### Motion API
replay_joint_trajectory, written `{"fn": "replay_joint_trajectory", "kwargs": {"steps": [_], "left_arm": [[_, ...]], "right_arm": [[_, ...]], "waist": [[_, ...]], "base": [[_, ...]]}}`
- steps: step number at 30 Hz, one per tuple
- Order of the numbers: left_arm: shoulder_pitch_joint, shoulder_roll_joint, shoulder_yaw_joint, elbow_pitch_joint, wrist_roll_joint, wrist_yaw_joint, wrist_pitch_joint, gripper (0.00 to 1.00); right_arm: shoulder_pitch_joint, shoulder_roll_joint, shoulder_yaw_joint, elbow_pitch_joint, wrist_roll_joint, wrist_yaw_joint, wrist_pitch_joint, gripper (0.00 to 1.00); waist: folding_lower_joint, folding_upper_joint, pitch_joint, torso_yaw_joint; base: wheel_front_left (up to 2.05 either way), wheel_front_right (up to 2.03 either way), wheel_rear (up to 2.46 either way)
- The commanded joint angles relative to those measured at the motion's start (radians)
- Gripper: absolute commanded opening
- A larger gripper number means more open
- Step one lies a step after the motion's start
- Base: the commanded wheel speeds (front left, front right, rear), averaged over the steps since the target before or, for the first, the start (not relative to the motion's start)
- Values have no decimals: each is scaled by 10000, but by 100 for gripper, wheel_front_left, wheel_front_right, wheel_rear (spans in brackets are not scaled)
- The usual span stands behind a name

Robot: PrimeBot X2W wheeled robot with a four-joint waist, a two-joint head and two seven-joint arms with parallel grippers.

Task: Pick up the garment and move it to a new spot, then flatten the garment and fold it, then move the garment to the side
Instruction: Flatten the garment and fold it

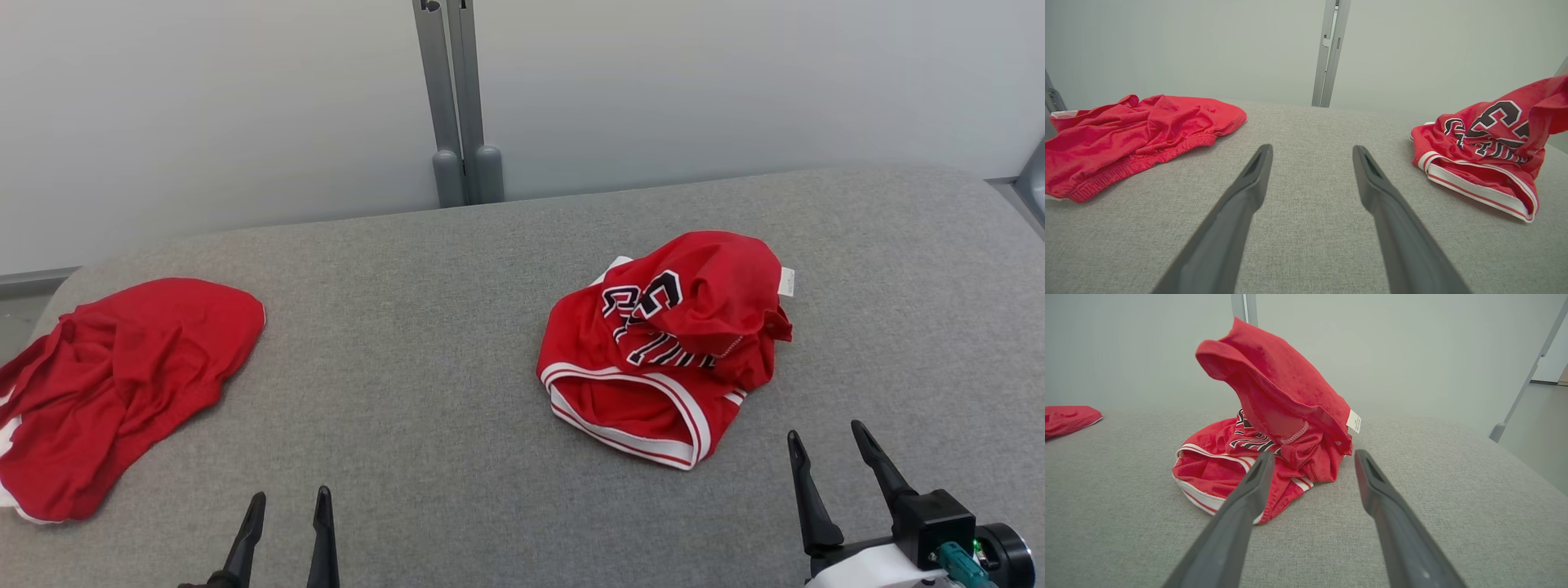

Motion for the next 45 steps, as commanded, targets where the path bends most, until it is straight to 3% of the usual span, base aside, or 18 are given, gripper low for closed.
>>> {"fn": "replay_joint_trajectory", "kwargs": {"steps": [1,12,17,21,32,36,37,39,45], "left_arm": [[-158,-1,-14,10,-59,42,-3,100],[-601,-1,-506,476,-222,-64,-4,100],[-2133,0,-2544,2171,-759,-245,16,100],[-3751,26,-4193,3404,-2360,-192,481,100],[-6619,34,-6861,5305,-4734,659,1021,100],[-7110,37,-7254,6482,-4727,1481,1390,100],[-7175,37,-7278,6925,-4679,1766,1443,59],[-7248,37,-7162,7383,-4886,1919,1252,0],[-7082,24,-6752,7069,-5618,1560,447,0]], "right_arm": [[-73,-4,28,13,68,-3,-31,100],[-298,-2,229,19,123,-1,-31,100],[-645,-3,500,-41,8,-1,-31,100],[-1156,-18,891,-148,32,-3,-31,100],[-1766,-5,1065,-167,347,-1,-31,100],[-1829,-5,1075,-171,453,-3,-31,100],[-1820,-4,1055,-184,492,-3,-31,100],[-1807,-2,1026,-211,519,-1,-31,100],[-1387,-11,711,-131,494,-1,-31,100]], "waist": [[0,0,-2,-7],[0,0,204,-202],[0,0,651,-453],[0,0,1365,-945],[0,0,2481,-2306],[0,0,2563,-2609],[0,0,2551,-2672],[0,0,2506,-2741],[0,0,1988,-2468]], "base": [[0,0,0],[0,0,0],[0,0,0],[0,0,0],[0,0,0],[0,0,0],[0,0,0],[0,0,0],[0,0,0]]}}
